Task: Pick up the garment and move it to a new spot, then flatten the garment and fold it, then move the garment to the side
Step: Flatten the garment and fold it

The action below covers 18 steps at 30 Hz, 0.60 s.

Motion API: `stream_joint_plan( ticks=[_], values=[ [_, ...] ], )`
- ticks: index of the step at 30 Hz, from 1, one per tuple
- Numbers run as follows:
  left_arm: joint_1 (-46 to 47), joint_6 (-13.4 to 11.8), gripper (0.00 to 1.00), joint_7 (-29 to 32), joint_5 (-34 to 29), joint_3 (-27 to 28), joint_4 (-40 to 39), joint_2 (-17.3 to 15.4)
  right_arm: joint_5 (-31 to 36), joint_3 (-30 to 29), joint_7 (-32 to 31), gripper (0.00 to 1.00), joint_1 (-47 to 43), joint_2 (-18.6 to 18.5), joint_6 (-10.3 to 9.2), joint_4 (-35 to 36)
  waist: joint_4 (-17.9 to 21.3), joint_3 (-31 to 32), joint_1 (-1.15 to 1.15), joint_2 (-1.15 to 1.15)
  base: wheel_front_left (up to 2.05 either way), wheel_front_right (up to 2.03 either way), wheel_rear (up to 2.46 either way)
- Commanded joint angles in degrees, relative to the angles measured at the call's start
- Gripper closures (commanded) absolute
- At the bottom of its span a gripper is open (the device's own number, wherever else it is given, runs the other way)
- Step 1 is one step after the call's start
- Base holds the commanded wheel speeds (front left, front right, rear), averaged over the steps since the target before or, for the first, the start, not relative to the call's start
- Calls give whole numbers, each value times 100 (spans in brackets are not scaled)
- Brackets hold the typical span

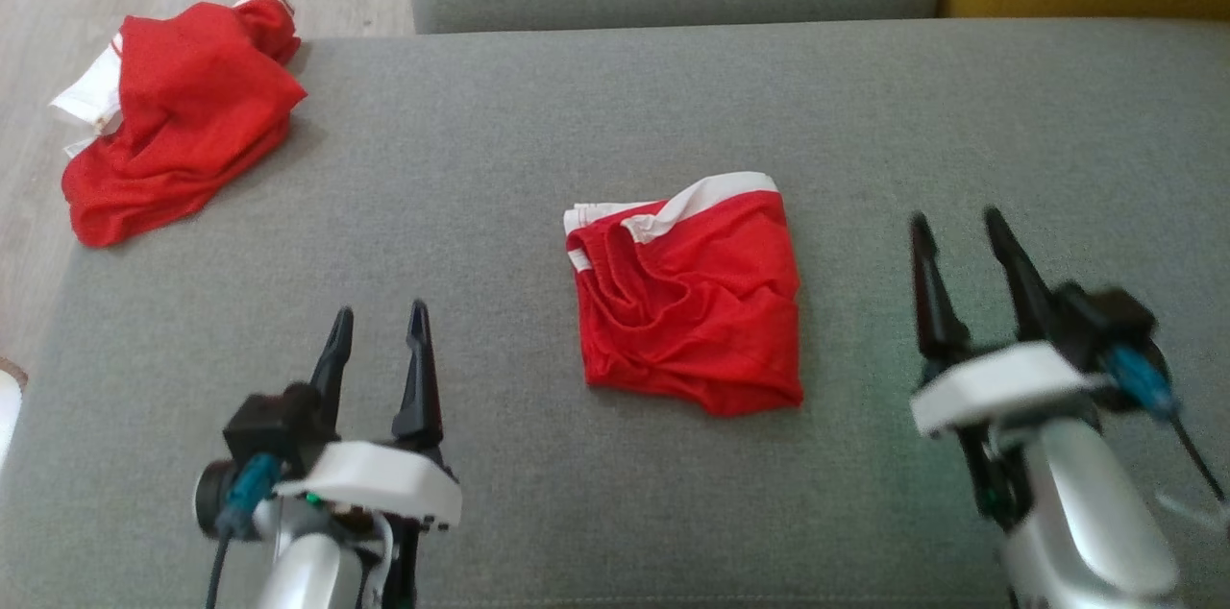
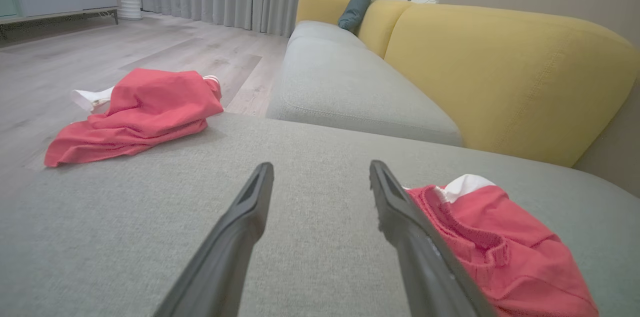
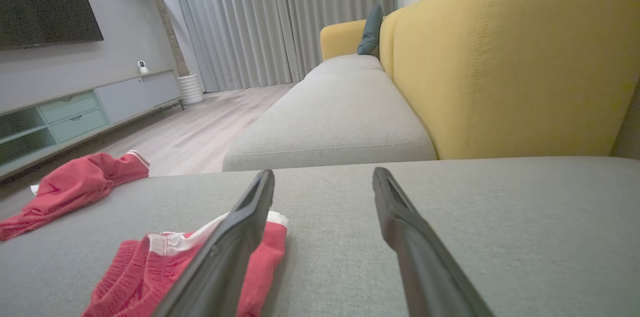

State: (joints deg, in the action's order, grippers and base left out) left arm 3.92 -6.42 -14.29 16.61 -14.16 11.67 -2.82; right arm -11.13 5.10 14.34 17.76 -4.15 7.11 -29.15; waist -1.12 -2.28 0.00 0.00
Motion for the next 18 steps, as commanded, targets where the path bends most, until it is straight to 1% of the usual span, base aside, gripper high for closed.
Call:
stream_joint_plan(
  ticks=[1, 3, 7, 18],
  values=[
    [77, -25, 0, -71, -98, 200, -218, -22, 269, -115, 63, 0, -165, 103, 37, 530, -25, 26, 0, 0, 0, 0, 0],
    [-1, -24, 0, -71, -114, 208, -232, -20, 405, -298, 64, 0, -469, 119, 37, 819, -44, 46, 0, 0, 0, 0, 0],
    [-114, -18, 0, -71, -131, 234, -252, -17, 248, -337, 64, 0, -869, 124, 37, 1182, -49, 80, 0, 0, 0, 0, 0],
    [-194, -11, 0, -71, -121, 230, -226, -11, 110, -324, -14, 0, -1125, 126, 37, 1340, -24, 110, 0, 0, 0, 0, 0]
  ],
)
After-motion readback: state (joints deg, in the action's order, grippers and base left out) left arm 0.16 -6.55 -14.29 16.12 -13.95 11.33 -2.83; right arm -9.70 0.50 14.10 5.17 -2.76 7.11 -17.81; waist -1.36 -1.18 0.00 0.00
